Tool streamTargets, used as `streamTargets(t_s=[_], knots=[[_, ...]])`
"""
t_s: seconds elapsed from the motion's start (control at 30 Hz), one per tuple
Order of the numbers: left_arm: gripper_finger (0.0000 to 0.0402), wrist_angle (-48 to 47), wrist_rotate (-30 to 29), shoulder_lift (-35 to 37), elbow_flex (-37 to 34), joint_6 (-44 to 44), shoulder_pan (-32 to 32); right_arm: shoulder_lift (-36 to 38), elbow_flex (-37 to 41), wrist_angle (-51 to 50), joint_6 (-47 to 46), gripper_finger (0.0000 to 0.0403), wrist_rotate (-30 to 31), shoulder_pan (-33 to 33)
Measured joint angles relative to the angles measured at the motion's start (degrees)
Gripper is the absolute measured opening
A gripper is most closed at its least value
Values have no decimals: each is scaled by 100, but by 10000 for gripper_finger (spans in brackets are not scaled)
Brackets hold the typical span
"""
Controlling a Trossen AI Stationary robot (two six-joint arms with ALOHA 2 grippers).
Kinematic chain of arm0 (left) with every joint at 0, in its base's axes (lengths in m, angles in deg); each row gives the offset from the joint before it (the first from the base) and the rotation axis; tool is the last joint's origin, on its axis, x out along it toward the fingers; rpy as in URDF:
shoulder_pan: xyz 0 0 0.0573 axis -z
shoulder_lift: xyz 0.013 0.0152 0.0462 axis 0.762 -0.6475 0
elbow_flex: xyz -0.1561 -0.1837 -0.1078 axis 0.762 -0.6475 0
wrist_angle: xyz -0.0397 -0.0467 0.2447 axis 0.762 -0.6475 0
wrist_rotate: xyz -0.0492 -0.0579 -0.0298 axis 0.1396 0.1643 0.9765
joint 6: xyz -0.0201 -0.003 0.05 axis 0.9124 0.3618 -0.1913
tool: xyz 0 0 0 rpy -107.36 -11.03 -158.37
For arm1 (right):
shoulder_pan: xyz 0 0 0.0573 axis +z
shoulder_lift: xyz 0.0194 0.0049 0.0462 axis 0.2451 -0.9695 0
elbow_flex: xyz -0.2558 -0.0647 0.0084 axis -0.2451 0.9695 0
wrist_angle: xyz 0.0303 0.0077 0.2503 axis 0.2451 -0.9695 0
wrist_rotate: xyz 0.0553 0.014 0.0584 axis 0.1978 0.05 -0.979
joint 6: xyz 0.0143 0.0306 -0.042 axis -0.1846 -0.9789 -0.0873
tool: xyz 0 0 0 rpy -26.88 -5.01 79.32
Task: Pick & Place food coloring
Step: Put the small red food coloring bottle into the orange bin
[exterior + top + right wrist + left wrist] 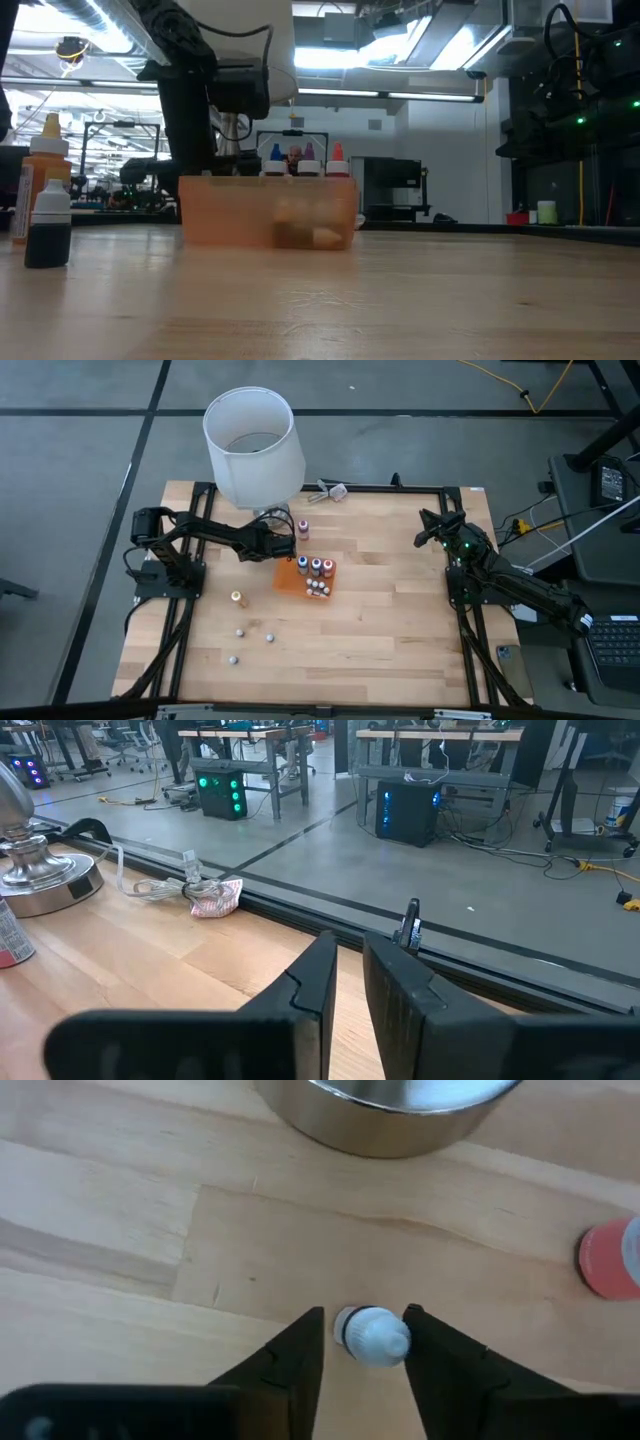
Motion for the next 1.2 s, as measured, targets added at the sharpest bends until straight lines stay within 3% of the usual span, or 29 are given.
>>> streamTargets(t_s=[0.4, 0.8, 1.2], knots=[[83, -101, -34, 168, 2, -1015, 141, 0, 0, 0, 0, 58, 0, 0], [79, -1282, -446, 1484, 2, -1857, 437, 2, 1, -1, 0, 58, -2, 0], [77, -1472, 547, 2919, 2, -4298, 635, 0, 0, -2, 0, 58, -2, 1]])
